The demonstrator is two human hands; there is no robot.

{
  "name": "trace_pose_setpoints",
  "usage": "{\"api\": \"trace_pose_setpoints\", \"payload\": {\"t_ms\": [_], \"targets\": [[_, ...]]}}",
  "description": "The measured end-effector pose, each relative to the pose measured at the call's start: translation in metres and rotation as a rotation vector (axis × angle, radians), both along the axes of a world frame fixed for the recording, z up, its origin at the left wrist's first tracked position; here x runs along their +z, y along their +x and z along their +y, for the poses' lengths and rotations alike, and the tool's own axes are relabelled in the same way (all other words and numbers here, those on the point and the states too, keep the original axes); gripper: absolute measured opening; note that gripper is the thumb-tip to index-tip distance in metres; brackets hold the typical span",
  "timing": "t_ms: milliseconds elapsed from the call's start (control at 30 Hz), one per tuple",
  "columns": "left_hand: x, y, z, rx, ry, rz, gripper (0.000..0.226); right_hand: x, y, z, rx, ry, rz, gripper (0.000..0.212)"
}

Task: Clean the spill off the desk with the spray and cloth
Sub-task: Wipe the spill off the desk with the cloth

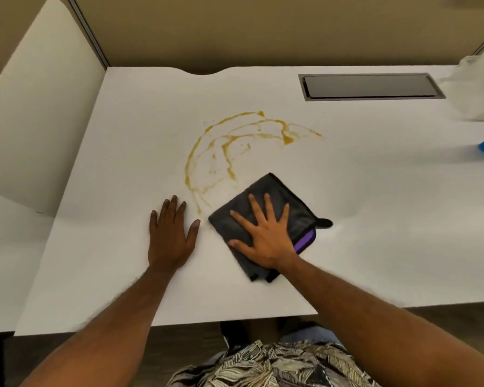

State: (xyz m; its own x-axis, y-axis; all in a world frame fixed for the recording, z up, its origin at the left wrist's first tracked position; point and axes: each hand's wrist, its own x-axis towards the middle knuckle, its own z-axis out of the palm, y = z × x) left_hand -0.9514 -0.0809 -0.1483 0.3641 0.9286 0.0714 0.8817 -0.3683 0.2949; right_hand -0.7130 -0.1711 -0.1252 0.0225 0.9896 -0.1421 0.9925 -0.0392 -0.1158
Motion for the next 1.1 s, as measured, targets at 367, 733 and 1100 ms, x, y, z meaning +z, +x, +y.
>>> {"api": "trace_pose_setpoints", "payload": {"t_ms": [367, 733, 1100], "targets": [[0.003, -0.011, 0.006, -0.048, -0.011, 0.006, 0.073, 0.001, -0.012, -0.013, 0.017, -0.006, 0.011, 0.075], [0.004, -0.036, 0.022, -0.024, -0.014, 0.104, 0.066, 0.001, 0.005, 0.005, -0.064, 0.021, -0.012, 0.075], [0.002, -0.037, 0.018, -0.011, -0.023, 0.083, 0.066, -0.004, -0.013, 0.062, -0.026, -0.012, -0.018, 0.069]]}}
